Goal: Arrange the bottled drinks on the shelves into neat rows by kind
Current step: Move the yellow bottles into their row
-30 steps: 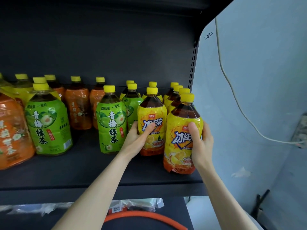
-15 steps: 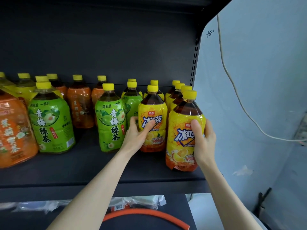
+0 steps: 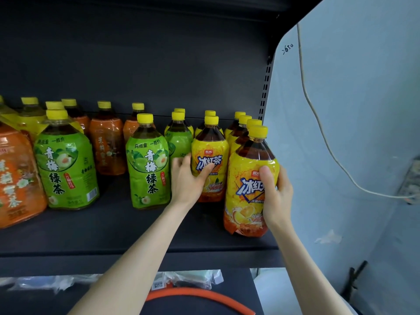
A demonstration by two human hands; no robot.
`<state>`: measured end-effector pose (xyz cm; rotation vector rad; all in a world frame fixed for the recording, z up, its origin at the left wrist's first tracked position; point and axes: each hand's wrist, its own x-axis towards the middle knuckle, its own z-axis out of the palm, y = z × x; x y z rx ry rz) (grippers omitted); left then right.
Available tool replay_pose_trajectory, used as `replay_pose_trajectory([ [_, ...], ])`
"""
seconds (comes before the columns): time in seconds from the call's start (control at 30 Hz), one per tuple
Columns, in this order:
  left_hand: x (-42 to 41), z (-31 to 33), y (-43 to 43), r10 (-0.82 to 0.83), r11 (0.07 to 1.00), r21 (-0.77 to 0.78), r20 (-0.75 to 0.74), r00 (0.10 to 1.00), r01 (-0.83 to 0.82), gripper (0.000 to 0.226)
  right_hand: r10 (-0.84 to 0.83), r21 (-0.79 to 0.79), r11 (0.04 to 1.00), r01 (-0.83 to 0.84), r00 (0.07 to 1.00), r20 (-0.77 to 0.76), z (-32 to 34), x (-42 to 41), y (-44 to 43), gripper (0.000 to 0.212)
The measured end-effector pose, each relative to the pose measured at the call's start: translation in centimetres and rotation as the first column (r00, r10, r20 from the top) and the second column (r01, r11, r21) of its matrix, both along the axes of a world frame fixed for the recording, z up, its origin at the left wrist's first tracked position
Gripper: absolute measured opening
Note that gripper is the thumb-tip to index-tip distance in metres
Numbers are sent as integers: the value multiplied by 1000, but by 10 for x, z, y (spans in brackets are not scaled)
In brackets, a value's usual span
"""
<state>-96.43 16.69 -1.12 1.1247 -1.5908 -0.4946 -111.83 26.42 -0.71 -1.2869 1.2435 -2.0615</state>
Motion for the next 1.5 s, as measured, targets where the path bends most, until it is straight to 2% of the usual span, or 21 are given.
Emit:
replay_pose_trajectory([
  [0.07, 2, 3, -2, 39, 999, -28, 43, 998, -37, 66, -2, 2, 1000, 2, 1000, 6, 0, 0, -1, 41],
  [0.23, 0, 7, -11, 118, 988, -104, 29, 993, -115, 53, -4, 9, 1000, 3, 1000, 10, -1, 0, -2, 47],
  [0.43, -6, 11, -13, 245, 965, -123, 112, 963, -231, 56, 1, 11, 1000, -1, 1000, 28, 0, 0, -1, 52],
  [0.73, -14, 12, -14, 295, 952, -131, 141, 945, -277, 57, -10, 17, 1000, 10, 1000, 4, 0, 1, 0, 48],
  [0.97, -16, 11, -19, 311, 949, -128, 202, 929, -290, 37, -6, 4, 1000, 6, 1000, 2, 0, 2, 1, 47],
  [1.07, -6, 8, -14, 228, 969, -118, 106, 968, -215, 31, -31, -7, 999, 31, 999, 29, 0, 4, 2, 50],
  [1.13, 4, 6, 1, 79, 981, -176, -27, 996, -83, 25, -76, -21, 997, 77, 997, 28, -1, 6, 3, 44],
  [1.23, 13, 5, 35, -192, 967, -197, -163, 968, 158, 20, -119, -52, 991, 120, 992, 29, -2, 13, 5, 43],
  [1.4, 9, 2, 61, -443, 897, -137, -296, 846, 421, 47, -121, -34, 992, 120, 992, -33, -4, 43, -3, 44],
  [1.5, 6, -2, 57, -449, 894, -163, -348, 823, 418, 62, -38, -23, 999, 36, 995, -90, -1, 65, -8, 49],
])
